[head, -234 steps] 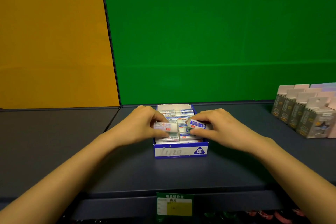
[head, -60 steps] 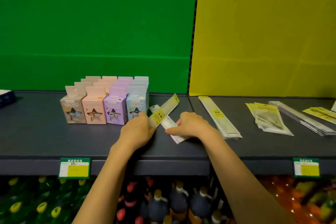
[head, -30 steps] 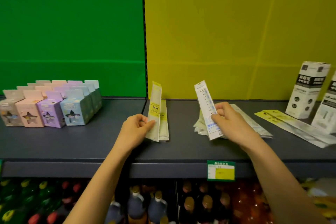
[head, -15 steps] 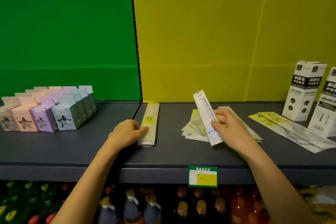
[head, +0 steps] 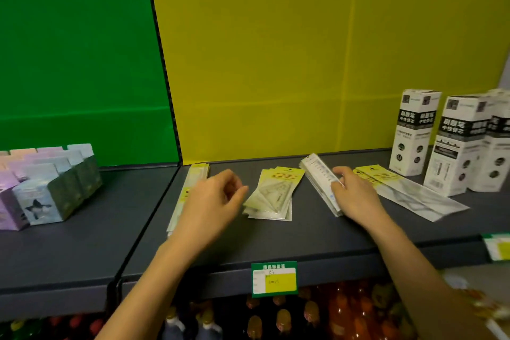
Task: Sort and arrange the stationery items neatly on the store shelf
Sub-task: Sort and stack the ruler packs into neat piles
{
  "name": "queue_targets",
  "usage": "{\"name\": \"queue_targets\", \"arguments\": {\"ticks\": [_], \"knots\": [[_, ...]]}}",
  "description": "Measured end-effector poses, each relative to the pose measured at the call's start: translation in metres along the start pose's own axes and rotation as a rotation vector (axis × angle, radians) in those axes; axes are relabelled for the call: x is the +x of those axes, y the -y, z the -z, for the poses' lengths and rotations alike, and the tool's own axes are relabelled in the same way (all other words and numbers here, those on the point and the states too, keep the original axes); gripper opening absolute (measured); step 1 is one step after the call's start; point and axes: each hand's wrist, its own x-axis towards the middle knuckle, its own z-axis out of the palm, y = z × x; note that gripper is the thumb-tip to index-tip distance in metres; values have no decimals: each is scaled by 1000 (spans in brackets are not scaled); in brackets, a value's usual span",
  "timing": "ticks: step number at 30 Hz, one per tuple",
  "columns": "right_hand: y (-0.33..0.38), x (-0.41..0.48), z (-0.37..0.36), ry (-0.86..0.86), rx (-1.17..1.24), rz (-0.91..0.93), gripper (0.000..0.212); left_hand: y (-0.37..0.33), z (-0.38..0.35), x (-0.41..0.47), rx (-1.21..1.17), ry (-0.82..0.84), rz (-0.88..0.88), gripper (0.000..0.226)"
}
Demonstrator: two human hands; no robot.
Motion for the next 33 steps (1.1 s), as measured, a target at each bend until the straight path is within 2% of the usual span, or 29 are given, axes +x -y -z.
{"name": "queue_targets", "arguments": {"ticks": [4, 8, 15, 21, 23, 25, 28, 33], "knots": [[-7, 5, -6, 8, -109, 5, 35, -31, -41, 16, -83, 231, -52, 12], [-12, 11, -5, -6, -203, 51, 34, -51, -74, 34, -75, 388, 16, 23], [-22, 16, 6, 42, -323, 137, 36, -66, -114, 54, 53, 565, 74, 34], [-30, 46, 23, 328, -87, 42, 36, -77, -125, 67, 29, 583, 229, 36], [-27, 54, 24, 391, 14, 28, 28, -81, -129, 70, -11, 556, 270, 40], [-24, 59, 20, 418, 68, -1, 20, -83, -134, 75, -44, 531, 301, 43], [-19, 64, 16, 440, 199, -34, 28, -85, -141, 79, -68, 509, 331, 42], [-21, 62, 11, 482, 462, -143, 26, -92, -149, 80, -174, 446, 430, 46]]}}
